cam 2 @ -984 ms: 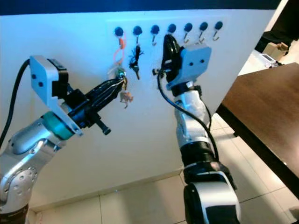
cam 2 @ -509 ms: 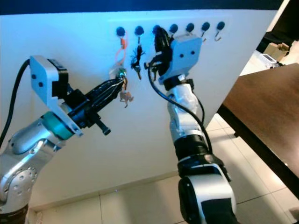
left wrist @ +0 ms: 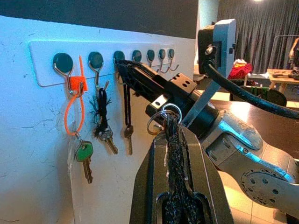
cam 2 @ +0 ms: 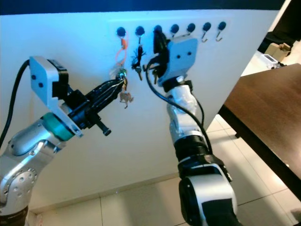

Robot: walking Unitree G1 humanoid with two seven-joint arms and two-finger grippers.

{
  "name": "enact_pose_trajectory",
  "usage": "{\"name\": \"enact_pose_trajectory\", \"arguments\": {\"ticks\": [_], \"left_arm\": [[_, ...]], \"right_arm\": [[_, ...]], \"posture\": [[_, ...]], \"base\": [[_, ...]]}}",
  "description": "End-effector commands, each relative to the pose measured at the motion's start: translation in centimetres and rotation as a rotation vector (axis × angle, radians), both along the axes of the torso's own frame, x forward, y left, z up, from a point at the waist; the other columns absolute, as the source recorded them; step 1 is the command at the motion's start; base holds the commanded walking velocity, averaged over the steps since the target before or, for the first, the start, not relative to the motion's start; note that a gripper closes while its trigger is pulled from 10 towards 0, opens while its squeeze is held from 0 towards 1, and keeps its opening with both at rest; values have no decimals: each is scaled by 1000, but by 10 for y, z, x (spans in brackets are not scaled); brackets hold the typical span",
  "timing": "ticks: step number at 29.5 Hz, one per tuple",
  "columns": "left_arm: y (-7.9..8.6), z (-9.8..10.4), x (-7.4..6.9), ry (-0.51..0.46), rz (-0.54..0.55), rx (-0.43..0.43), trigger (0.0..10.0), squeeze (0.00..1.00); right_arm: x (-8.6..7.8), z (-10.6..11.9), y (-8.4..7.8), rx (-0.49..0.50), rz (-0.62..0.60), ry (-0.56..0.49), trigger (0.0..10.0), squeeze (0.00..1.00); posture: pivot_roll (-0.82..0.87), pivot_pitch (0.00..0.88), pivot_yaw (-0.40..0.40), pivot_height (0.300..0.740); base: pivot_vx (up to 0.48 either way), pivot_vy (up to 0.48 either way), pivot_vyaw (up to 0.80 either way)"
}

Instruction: Hang keys on a hook

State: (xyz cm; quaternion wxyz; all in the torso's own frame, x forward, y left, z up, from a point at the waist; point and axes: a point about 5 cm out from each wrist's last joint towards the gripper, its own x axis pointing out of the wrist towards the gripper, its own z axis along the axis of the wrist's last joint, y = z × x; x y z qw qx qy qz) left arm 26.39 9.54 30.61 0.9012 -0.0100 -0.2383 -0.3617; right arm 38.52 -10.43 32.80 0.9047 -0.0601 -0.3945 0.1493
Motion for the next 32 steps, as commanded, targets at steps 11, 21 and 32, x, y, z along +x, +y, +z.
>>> {"name": "enact_pose_trajectory", "arguments": {"ticks": [11, 21, 32], "left_arm": [[-2, 1, -3, -9, -12, 2, 10000, 0], [-2, 1, -3, -9, -12, 2, 10000, 0], [-2, 0, -3, -4, -10, 5, 10000, 0]], "right_arm": [[-1, -13, 20, -149, 71, 17, 10000, 0], [1, -21, 22, -252, -2, 22, 10000, 0], [-3, -24, 0, 45, 47, 59, 10000, 1000]], "posture": [[109, 98, 49, 740], [107, 100, 51, 740], [105, 104, 53, 740]], "base": [[0, 0, 0], [0, 0, 0], [0, 0, 0]]}}
